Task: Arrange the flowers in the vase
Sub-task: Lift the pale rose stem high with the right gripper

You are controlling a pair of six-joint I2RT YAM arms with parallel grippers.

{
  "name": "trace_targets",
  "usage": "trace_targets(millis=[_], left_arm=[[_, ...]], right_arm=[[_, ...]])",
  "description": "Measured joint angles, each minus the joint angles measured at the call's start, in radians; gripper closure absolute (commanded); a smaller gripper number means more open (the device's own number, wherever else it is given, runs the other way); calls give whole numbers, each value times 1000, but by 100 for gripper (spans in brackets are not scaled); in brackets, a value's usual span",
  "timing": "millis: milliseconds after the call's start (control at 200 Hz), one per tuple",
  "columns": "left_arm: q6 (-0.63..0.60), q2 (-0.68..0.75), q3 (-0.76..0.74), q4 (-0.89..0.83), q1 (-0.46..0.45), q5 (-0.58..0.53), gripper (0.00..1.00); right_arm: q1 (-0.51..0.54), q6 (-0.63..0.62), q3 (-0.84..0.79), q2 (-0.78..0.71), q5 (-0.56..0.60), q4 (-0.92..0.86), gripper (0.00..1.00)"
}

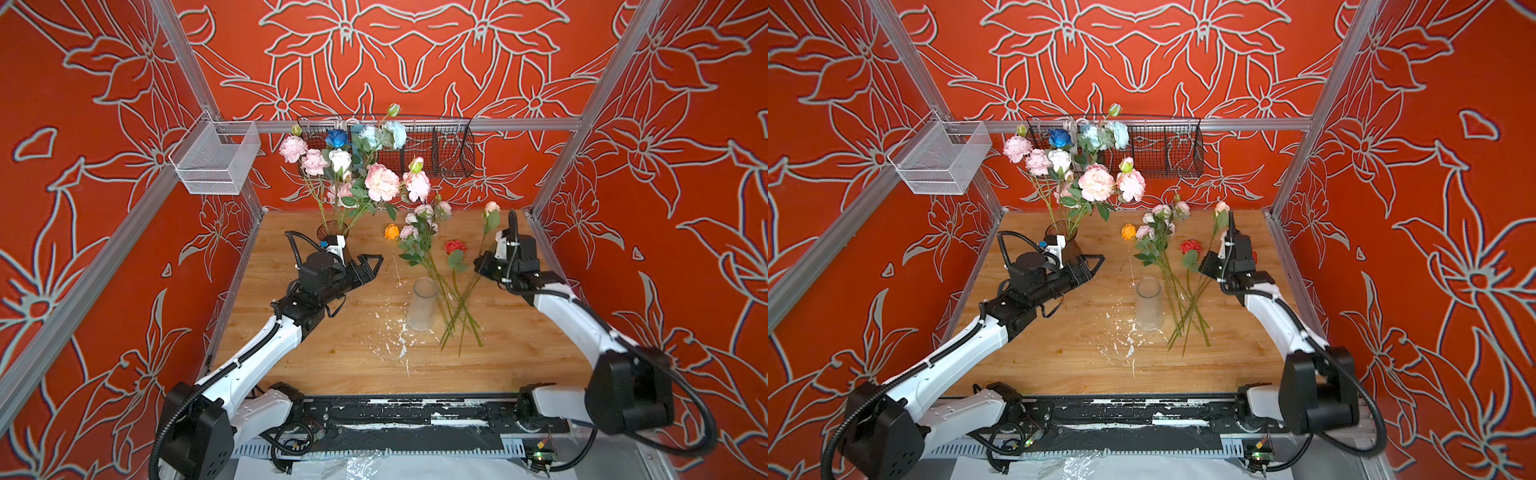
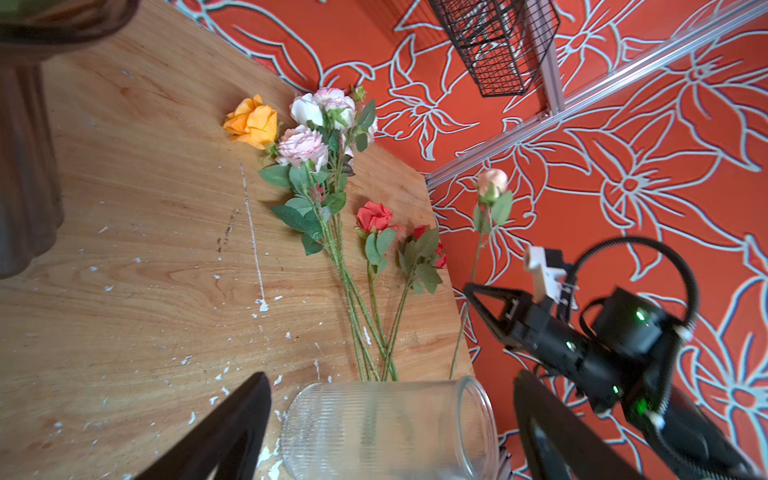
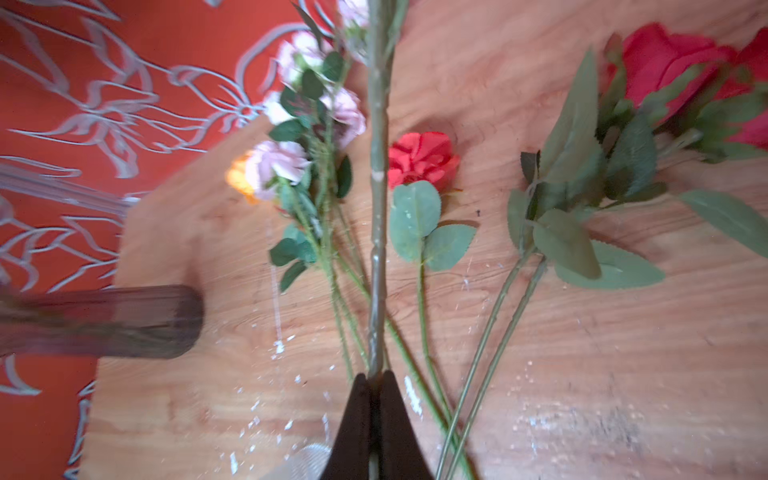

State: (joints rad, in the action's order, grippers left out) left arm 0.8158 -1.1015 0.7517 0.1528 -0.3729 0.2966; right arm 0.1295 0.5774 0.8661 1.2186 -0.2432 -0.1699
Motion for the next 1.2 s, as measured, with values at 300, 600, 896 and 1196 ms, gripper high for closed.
trace_targets(millis=[300,600,896,1196], left_arm=[[40,-36,0,127,0,131,6],[90,-109,0,205,0,250,6],[97,-95,0,211,1,270,6],[93,-75,0,210,10,274,6]], right_arm=[[36,3,-7,-350,49,146,98],[107,-4,192,-292,64,240,98],[227,-73,341,-189,134,295,98],[263,-110,359,-17,162,348,98]])
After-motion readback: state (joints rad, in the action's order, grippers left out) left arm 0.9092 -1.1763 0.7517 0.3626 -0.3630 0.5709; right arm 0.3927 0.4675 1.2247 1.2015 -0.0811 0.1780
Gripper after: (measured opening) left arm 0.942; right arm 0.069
